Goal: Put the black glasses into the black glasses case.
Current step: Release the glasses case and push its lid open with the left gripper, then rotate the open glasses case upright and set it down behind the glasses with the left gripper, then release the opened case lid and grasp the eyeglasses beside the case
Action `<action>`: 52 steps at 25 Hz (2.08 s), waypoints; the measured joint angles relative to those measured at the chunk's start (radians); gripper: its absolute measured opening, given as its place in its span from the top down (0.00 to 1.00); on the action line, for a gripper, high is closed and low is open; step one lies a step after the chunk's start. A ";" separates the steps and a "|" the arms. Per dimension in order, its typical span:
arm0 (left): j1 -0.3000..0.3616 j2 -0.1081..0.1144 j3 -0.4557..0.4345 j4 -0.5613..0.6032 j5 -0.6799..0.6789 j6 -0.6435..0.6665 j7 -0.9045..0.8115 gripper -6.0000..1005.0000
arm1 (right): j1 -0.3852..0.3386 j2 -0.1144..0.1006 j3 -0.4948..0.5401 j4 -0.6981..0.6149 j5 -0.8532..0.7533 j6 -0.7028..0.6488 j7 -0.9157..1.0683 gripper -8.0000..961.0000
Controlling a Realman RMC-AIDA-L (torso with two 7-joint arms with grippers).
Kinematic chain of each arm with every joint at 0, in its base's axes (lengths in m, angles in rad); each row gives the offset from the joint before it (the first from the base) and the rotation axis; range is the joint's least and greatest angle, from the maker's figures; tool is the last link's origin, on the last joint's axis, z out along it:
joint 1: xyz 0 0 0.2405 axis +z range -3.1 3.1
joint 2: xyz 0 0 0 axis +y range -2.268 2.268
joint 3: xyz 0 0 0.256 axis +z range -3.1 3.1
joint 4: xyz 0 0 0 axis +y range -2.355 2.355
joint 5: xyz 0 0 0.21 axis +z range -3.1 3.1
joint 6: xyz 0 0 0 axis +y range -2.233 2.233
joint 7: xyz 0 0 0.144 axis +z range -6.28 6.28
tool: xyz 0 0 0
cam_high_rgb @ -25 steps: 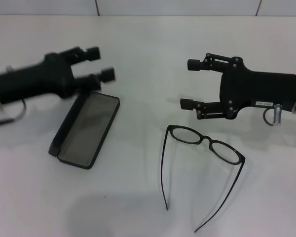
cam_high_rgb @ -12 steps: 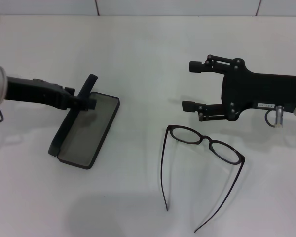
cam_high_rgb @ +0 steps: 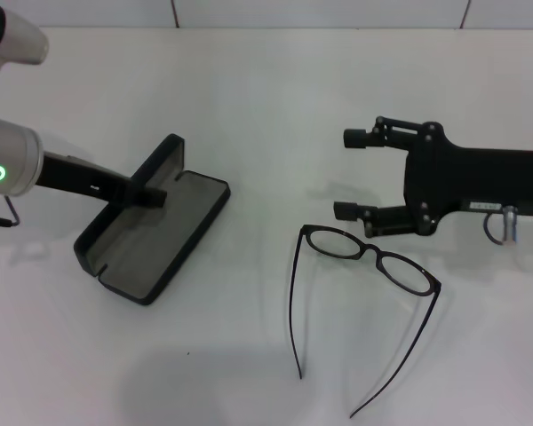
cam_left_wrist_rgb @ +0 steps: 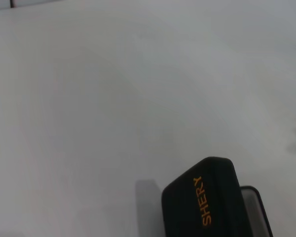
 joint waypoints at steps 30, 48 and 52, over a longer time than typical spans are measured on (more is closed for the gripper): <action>-0.431 -0.002 0.368 -0.246 -0.064 -0.280 0.639 0.77 | -0.122 0.020 0.001 -0.015 -0.207 -0.141 -0.146 0.20; -0.216 0.000 0.344 -0.117 -0.632 -0.329 0.700 0.38 | -0.144 -0.007 0.254 -0.110 -0.254 -0.073 0.091 0.22; -0.048 0.000 0.322 -0.150 -0.952 -0.329 0.875 0.38 | -0.145 -0.078 0.266 -0.409 -0.482 0.079 0.492 0.23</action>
